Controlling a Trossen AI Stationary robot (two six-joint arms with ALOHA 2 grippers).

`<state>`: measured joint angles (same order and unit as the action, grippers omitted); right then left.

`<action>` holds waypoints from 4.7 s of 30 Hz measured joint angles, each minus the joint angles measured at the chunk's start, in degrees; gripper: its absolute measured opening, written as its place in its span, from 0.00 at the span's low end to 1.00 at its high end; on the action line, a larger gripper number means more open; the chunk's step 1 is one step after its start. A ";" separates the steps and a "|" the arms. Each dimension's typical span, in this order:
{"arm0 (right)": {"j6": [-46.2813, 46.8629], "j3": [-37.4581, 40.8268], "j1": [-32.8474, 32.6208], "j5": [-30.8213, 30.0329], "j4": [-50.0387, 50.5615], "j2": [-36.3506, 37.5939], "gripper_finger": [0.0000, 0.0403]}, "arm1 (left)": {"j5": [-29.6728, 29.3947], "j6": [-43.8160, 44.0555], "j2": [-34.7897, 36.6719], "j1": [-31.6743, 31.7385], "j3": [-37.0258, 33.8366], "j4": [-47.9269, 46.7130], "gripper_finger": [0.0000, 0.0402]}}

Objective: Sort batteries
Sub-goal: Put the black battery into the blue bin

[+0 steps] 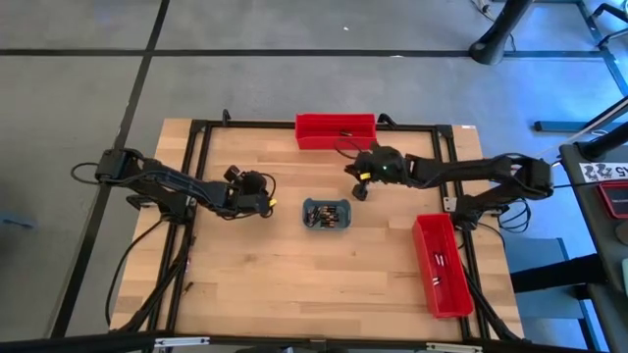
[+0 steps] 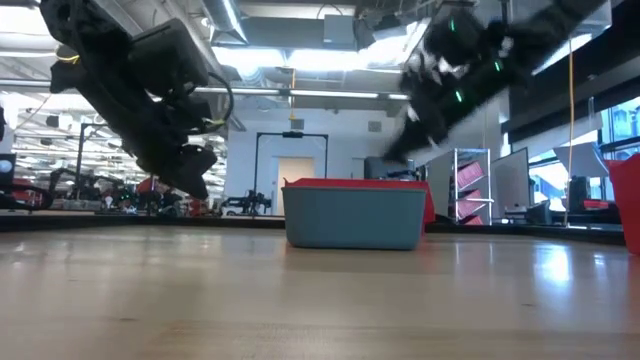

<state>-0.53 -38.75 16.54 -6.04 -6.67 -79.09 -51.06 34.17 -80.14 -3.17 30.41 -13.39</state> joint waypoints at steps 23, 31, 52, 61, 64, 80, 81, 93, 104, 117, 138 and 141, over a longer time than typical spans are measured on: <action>-1.42 -19.05 -16.10 8.85 8.08 -22.83 0.10 | -1.47 3.37 0.07 -0.61 -0.04 -0.83 0.46; -1.45 -19.42 -16.14 7.01 9.57 -23.29 0.22 | -1.09 3.37 0.07 -0.98 -0.04 -1.02 0.46; -5.20 -1.65 -16.99 4.84 -30.52 -12.06 0.29 | 17.02 -17.22 11.05 -16.74 18.72 -21.35 0.46; -3.47 -4.02 -20.63 7.96 -41.29 -18.29 0.29 | 31.73 18.84 -5.50 -28.20 35.46 -54.43 0.46; -4.35 -4.32 -22.85 8.05 -41.41 -18.31 0.29 | 39.39 29.65 -9.57 -32.76 36.80 -56.33 0.46; 1.59 -4.34 -43.92 -13.47 -47.27 -18.31 0.29 | 51.89 77.07 -20.80 -59.92 36.76 -56.73 0.46; 1.58 -4.34 -44.66 -14.76 -47.56 -18.31 0.29 | 53.84 79.09 -20.80 -60.14 36.74 -57.76 0.46; 1.92 -4.37 -46.56 -17.53 -47.51 -18.31 0.29 | 70.28 71.40 -20.61 -54.85 24.79 -44.37 0.46; 2.25 -4.40 -46.52 -17.49 -44.90 -18.31 0.29 | 77.42 62.65 -20.11 -53.15 18.12 -31.69 0.27; 6.90 -4.40 -46.59 -13.42 -41.27 -18.31 0.29 | 77.96 53.94 -18.77 -52.25 15.70 -27.02 0.04; 6.44 -9.40 -46.52 -5.53 -40.01 -21.59 0.29 | 18.45 13.80 -13.24 -39.24 16.68 0.94 0.00; 5.90 -12.21 -46.64 -3.81 -33.78 -22.42 0.29 | 19.00 8.96 -13.51 -37.17 16.63 3.20 0.00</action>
<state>5.37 -50.96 -30.10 -9.85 -40.45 -101.51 -32.05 43.13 -93.65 -40.33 47.05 -10.18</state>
